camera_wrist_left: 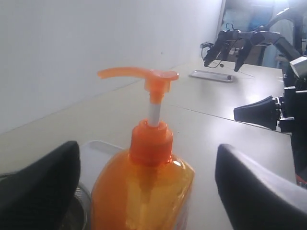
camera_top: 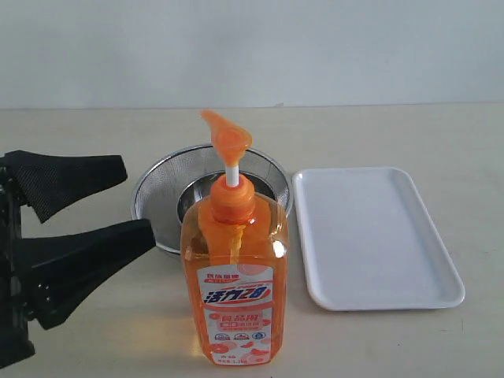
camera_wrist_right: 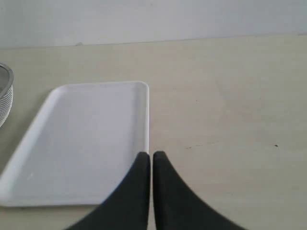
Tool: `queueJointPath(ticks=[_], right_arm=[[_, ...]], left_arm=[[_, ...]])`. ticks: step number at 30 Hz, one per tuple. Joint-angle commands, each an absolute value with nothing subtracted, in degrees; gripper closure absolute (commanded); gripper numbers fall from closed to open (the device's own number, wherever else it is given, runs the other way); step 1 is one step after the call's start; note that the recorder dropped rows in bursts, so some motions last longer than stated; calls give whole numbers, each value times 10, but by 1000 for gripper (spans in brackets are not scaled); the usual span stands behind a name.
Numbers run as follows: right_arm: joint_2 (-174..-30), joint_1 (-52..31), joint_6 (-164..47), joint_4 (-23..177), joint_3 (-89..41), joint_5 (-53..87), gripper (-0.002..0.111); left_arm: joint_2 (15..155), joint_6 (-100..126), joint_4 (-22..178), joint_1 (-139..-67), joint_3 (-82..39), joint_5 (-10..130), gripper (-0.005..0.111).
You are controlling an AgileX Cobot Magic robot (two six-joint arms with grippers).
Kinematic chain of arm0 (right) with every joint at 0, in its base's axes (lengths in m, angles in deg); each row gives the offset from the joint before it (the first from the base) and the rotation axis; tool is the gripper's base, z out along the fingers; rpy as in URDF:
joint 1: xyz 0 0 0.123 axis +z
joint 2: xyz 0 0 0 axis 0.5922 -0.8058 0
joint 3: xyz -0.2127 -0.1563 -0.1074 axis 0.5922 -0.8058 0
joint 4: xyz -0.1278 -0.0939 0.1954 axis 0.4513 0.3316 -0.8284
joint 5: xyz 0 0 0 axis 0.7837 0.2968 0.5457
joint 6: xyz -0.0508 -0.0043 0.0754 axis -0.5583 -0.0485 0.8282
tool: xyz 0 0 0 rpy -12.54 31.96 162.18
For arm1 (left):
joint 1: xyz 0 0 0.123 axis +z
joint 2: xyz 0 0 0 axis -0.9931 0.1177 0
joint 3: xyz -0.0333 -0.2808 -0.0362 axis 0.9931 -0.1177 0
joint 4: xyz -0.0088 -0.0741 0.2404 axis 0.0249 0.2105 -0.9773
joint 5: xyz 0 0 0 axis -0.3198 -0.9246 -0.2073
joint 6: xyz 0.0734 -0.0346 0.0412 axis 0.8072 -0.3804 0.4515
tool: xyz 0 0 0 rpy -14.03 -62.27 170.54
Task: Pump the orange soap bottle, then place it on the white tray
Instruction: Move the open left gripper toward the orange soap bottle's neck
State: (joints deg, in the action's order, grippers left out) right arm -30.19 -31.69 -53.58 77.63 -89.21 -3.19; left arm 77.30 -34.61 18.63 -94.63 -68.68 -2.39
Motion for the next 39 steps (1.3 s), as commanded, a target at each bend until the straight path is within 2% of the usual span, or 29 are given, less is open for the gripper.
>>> queueJointPath(ticks=[1,12,22,39], right_arm=[[-299,-318,-537,777,-891,-30,108],[-299,-318,-537,777,-891,-30,108],[-299,-318,-537,777,-891,-30,108],[-299,-318,-537,777,-891,-30,108]], left_arm=[[827,-327,192,-951,-665,-76,34],[954,-287,165,-953,-617,-100,34],[984,-267,166,-1016,-583,-100,34],[1013,-265,175,-1027,-545,-100,34]])
